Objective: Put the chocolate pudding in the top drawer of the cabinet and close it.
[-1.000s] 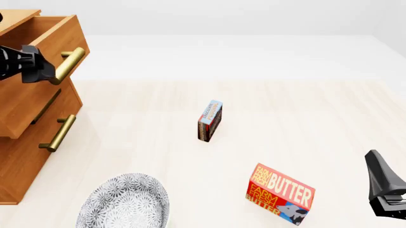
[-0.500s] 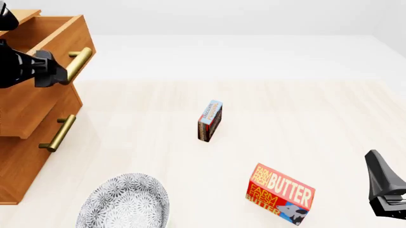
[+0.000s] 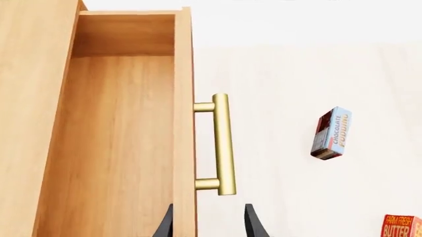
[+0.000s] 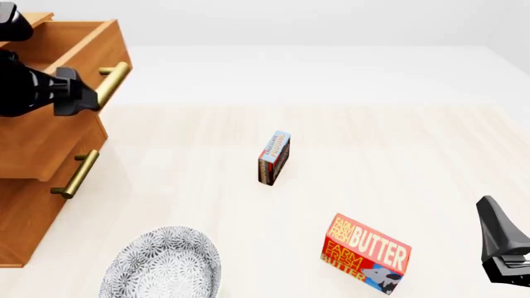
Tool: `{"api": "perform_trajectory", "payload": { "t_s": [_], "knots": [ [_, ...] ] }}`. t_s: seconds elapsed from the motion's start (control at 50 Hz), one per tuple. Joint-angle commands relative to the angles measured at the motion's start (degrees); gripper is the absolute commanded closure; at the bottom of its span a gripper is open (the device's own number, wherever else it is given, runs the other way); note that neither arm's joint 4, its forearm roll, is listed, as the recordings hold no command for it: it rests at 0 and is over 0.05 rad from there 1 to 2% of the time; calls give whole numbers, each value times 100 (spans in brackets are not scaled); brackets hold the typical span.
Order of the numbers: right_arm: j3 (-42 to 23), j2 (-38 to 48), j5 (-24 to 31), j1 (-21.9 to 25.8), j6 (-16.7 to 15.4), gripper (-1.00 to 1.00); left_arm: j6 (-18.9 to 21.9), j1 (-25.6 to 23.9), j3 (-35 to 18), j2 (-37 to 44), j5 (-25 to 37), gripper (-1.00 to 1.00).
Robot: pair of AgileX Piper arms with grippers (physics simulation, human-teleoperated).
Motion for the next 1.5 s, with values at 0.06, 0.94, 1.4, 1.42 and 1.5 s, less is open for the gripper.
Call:
{"api": "perform_trajectory", "payload": {
  "t_s": [0.06, 0.94, 1.4, 1.42, 1.5],
  "knots": [
    [0, 0, 0, 1, 0, -100, -54, -242, -3, -69, -50, -100],
    [0, 0, 0, 0, 0, -100, -186, -591, 125, 7, -286, -100],
    [0, 1, 0, 1, 0, -100, -227, -794, 158, 73, -344, -100],
    [0, -1, 0, 1, 1, -100, -223, -799, 161, 74, -340, -100],
    [0, 0, 0, 0, 0, -100, -209, -788, 138, 87, -337, -100]
  ]
}}
